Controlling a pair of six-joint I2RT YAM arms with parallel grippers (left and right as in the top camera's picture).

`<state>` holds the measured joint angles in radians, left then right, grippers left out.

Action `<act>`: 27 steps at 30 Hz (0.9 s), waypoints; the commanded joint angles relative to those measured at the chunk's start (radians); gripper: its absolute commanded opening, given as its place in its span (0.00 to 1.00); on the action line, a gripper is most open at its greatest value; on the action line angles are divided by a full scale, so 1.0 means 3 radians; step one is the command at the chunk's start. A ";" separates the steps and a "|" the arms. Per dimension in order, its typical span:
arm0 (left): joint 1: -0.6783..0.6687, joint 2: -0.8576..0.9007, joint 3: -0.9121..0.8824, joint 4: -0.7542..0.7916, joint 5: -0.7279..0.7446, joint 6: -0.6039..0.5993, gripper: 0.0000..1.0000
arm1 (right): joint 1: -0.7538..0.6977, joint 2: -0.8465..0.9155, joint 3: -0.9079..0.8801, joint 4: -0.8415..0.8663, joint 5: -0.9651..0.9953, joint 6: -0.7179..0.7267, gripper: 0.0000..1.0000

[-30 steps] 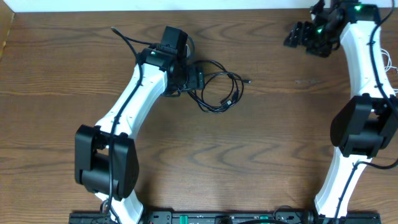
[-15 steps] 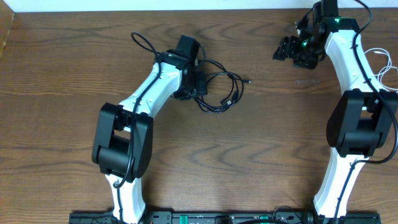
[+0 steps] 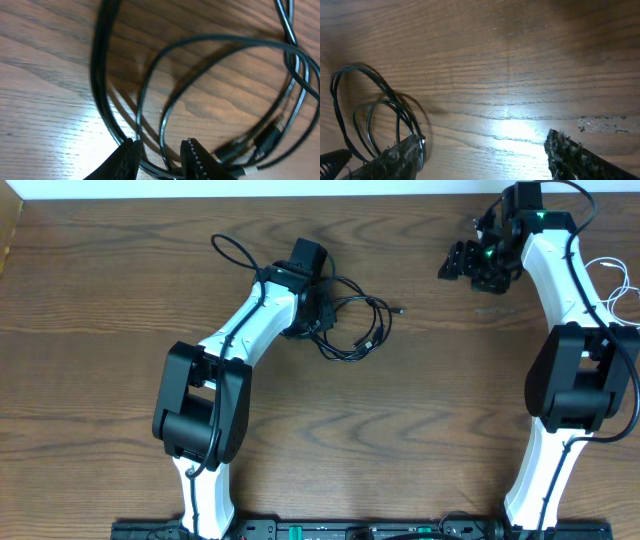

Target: Untangle cables

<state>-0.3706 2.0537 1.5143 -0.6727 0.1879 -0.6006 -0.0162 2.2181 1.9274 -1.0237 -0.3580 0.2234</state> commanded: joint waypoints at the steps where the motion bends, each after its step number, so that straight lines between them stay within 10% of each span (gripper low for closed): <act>1: -0.0008 0.0078 -0.0018 -0.0005 -0.0196 -0.0114 0.32 | 0.0038 0.0028 -0.0032 0.0009 0.0029 0.0024 0.77; 27: -0.0008 0.0151 -0.0209 0.0074 -0.0252 -0.0113 0.31 | 0.0038 0.0028 -0.0032 0.0075 0.0066 -0.0015 0.77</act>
<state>-0.3706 2.0861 1.4784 -0.6594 0.1448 -0.6292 -0.0105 2.2181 1.9270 -1.0039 -0.3431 0.2230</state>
